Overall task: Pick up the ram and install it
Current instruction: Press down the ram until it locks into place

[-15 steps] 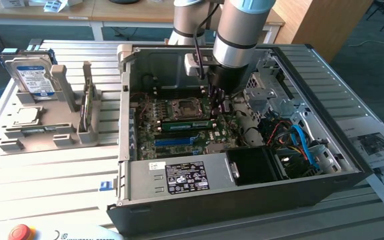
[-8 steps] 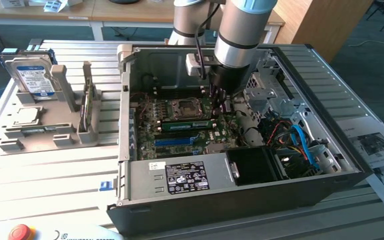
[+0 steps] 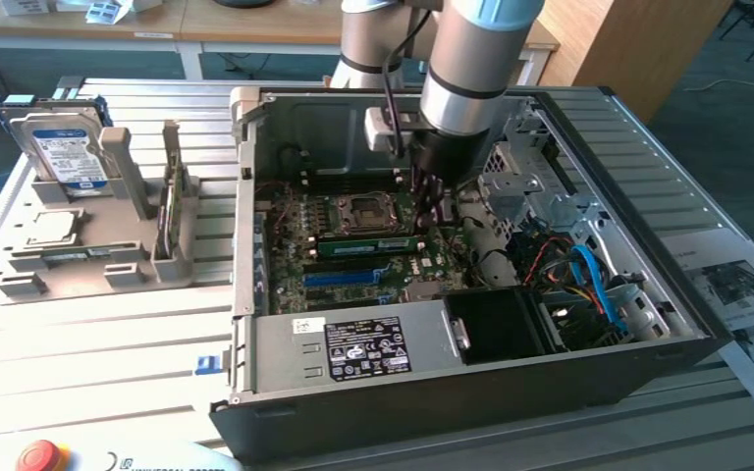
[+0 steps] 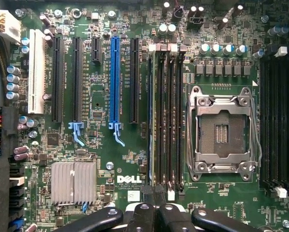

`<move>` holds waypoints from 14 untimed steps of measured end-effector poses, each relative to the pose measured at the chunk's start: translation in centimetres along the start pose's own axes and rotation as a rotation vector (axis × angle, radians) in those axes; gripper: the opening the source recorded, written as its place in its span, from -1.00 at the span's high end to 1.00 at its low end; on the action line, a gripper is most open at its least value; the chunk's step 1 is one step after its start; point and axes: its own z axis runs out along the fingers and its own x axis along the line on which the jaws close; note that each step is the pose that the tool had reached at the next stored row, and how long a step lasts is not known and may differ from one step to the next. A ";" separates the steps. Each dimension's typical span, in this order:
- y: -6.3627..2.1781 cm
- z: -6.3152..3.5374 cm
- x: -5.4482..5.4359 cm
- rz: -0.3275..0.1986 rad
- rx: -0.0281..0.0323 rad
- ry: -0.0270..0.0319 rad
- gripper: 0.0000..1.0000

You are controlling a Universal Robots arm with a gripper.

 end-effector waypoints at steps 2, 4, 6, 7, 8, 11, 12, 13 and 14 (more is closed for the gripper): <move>0.00 0.12 0.0 0.000 0.0000 0.0000 0.79; 0.02 0.29 0.0 0.000 0.0002 0.0000 0.79; 0.02 0.45 0.0 0.000 0.0004 0.0000 0.79; 0.03 0.52 0.0 0.000 0.0004 0.0001 0.79; 0.03 0.59 0.0 0.000 0.0005 0.0000 0.79; 0.03 0.69 0.0 0.000 0.0005 0.0003 0.79; 0.03 0.71 0.0 0.000 0.0005 0.0001 0.79; 0.03 0.77 0.0 0.000 0.0007 -0.0004 0.79; 0.03 0.83 0.0 0.000 0.0007 -0.0004 0.79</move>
